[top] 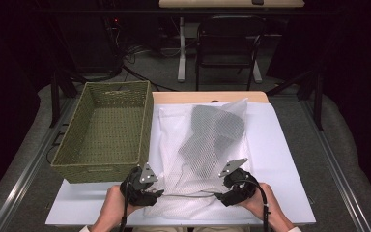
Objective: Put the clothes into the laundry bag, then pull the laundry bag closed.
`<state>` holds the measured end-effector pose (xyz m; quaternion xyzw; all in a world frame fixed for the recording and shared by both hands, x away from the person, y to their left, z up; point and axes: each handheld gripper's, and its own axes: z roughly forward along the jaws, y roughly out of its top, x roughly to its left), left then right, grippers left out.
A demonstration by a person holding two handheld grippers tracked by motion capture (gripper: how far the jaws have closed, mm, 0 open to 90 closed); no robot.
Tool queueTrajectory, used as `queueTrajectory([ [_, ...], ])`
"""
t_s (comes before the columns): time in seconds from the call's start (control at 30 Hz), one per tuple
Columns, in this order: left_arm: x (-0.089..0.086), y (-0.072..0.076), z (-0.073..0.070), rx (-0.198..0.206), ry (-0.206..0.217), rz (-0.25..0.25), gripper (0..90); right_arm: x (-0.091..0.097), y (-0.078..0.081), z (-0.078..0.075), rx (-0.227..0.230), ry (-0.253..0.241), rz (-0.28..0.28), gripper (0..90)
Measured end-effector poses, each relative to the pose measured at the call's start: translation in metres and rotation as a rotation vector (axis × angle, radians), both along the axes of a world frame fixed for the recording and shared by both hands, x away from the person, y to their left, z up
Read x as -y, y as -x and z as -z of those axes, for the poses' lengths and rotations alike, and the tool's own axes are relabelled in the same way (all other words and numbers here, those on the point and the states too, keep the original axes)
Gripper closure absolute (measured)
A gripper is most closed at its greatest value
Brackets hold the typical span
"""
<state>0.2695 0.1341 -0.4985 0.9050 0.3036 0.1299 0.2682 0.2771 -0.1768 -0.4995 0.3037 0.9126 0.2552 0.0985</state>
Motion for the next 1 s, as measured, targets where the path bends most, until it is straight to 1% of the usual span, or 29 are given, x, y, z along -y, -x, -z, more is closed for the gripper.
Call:
queueTrajectory([
  [0.03,0.000,-0.002,0.002,0.001,-0.008,-0.020,47.8,0.000,0.000,-0.001,0.004,-0.003,-0.004,26.7],
  [0.07,0.000,-0.003,0.003,0.002,-0.016,-0.024,49.3,-0.001,0.001,-0.001,0.002,-0.006,-0.007,24.8],
  [0.1,0.000,-0.004,0.005,0.005,-0.019,-0.040,49.6,-0.002,0.001,-0.001,0.001,-0.008,-0.010,23.7],
  [0.13,0.001,-0.005,0.006,0.011,-0.033,-0.044,50.5,-0.003,0.002,0.000,0.000,-0.011,-0.016,23.3],
  [0.27,0.002,-0.008,0.009,0.011,-0.052,-0.050,54.8,-0.006,0.003,0.001,-0.012,-0.014,-0.034,23.0],
  [0.3,0.003,-0.009,0.010,0.011,-0.045,-0.055,55.9,-0.007,0.003,0.002,-0.012,-0.016,-0.041,23.0],
  [0.33,0.003,-0.010,0.011,0.016,-0.050,-0.057,56.4,-0.008,0.003,0.002,-0.015,-0.020,-0.045,22.5],
  [0.37,0.004,-0.011,0.013,0.008,-0.043,-0.056,57.4,-0.009,0.004,0.002,-0.021,-0.023,-0.051,22.1],
  [0.4,0.005,-0.012,0.015,0.004,-0.046,-0.055,57.7,-0.010,0.004,0.002,-0.019,-0.026,-0.054,21.6],
  [0.5,0.009,-0.015,0.021,0.002,-0.073,-0.052,56.9,-0.014,0.006,0.001,-0.020,-0.036,-0.071,21.3],
  [0.6,0.011,-0.020,0.025,-0.015,-0.080,-0.054,55.5,-0.018,0.009,0.000,-0.020,-0.043,-0.094,21.4],
  [0.77,0.012,-0.025,0.031,-0.060,-0.080,-0.051,56.0,-0.023,0.012,-0.001,-0.020,-0.055,-0.124,22.1],
  [0.8,0.011,-0.027,0.032,-0.081,-0.079,-0.049,56.1,-0.024,0.013,-0.001,-0.018,-0.059,-0.131,21.9],
  [0.83,0.010,-0.027,0.034,-0.089,-0.074,-0.049,57.4,-0.025,0.013,-0.001,-0.024,-0.069,-0.132,21.6],
  [0.9,0.010,-0.027,0.034,-0.089,-0.074,-0.049,58.3,-0.026,0.013,-0.001,-0.024,-0.072,-0.141,21.6],
  [1.0,0.010,-0.027,0.034,-0.089,-0.074,-0.049,58.3,-0.026,0.013,-0.001,-0.024,-0.072,-0.141,21.2],
])
